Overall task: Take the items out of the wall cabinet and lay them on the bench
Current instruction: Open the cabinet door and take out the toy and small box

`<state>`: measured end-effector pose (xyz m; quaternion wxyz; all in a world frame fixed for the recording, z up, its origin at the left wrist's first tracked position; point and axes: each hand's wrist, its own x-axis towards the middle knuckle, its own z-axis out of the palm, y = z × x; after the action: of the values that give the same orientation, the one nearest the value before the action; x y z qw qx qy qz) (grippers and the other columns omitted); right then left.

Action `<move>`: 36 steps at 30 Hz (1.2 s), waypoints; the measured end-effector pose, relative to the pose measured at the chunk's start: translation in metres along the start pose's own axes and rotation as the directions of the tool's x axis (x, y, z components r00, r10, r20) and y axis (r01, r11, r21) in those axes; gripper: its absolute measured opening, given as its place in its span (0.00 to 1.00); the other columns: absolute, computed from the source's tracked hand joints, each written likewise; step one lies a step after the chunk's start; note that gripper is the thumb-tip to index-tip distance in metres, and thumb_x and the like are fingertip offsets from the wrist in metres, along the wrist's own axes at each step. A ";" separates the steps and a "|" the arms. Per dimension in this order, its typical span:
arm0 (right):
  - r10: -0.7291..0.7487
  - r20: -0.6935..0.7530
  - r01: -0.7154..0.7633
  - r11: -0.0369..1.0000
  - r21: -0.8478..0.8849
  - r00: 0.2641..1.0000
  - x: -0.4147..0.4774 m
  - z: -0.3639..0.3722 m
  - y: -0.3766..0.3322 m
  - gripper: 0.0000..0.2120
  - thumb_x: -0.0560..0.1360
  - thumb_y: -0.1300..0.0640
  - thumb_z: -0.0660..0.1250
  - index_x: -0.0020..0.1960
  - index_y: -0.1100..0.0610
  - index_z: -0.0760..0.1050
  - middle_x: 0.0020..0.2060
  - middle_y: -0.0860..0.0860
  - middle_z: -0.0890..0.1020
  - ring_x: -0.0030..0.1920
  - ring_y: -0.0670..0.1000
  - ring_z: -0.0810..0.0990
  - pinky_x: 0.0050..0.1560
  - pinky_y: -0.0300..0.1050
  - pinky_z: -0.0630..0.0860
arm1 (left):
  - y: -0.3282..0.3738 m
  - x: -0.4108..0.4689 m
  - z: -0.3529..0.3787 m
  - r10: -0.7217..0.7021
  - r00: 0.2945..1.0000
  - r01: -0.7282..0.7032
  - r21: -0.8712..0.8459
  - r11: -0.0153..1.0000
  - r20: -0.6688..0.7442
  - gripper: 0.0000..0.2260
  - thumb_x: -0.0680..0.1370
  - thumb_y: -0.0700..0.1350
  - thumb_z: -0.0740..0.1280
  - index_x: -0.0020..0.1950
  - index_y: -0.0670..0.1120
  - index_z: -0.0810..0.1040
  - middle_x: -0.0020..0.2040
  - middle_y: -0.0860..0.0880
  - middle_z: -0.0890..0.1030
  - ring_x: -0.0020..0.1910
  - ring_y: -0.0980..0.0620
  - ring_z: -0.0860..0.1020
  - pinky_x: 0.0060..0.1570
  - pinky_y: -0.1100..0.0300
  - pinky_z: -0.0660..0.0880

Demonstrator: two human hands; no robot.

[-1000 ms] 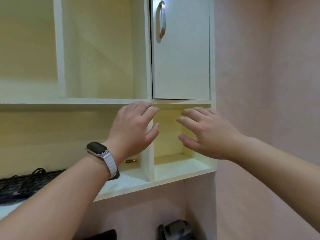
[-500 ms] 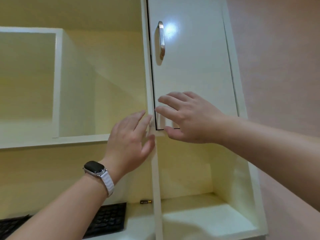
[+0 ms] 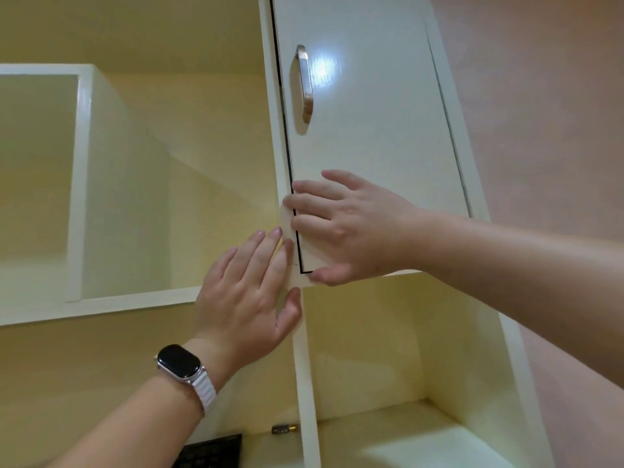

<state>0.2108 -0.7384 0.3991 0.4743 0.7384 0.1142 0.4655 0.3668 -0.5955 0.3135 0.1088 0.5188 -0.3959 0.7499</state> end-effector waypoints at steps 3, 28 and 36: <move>-0.007 -0.027 0.006 1.000 -0.023 1.000 -0.001 -0.004 -0.001 0.30 0.70 0.34 0.63 0.57 0.59 0.75 0.63 0.56 0.76 0.73 0.59 0.65 0.72 0.59 0.60 | 0.000 -0.002 0.001 0.010 1.000 -0.010 -0.015 1.000 -0.016 0.25 0.78 0.54 0.59 0.69 0.40 0.75 0.69 0.42 0.76 0.67 0.42 0.75 0.61 0.46 0.73; -0.177 0.059 0.183 0.977 -0.107 0.982 -0.018 -0.102 0.010 0.22 0.72 0.39 0.61 0.43 0.59 0.75 0.41 0.55 0.77 0.49 0.60 0.75 0.63 0.59 0.70 | 0.029 0.016 -0.012 0.177 0.982 -0.147 -0.309 0.940 0.071 0.18 0.72 0.48 0.66 0.58 0.41 0.81 0.59 0.40 0.81 0.58 0.39 0.79 0.59 0.44 0.71; -0.142 0.010 0.142 0.979 -0.148 0.990 -0.059 -0.139 0.024 0.17 0.71 0.45 0.64 0.39 0.61 0.75 0.40 0.58 0.76 0.47 0.61 0.75 0.61 0.57 0.71 | 0.059 0.033 0.000 0.285 0.932 -0.209 -0.314 0.926 0.222 0.25 0.73 0.51 0.63 0.69 0.44 0.74 0.69 0.42 0.74 0.65 0.40 0.74 0.58 0.46 0.70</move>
<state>0.0618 -0.7038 0.4006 0.5598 0.6911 0.1318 0.4378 0.3183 -0.6425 0.3139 0.0326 0.5383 -0.5733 0.6169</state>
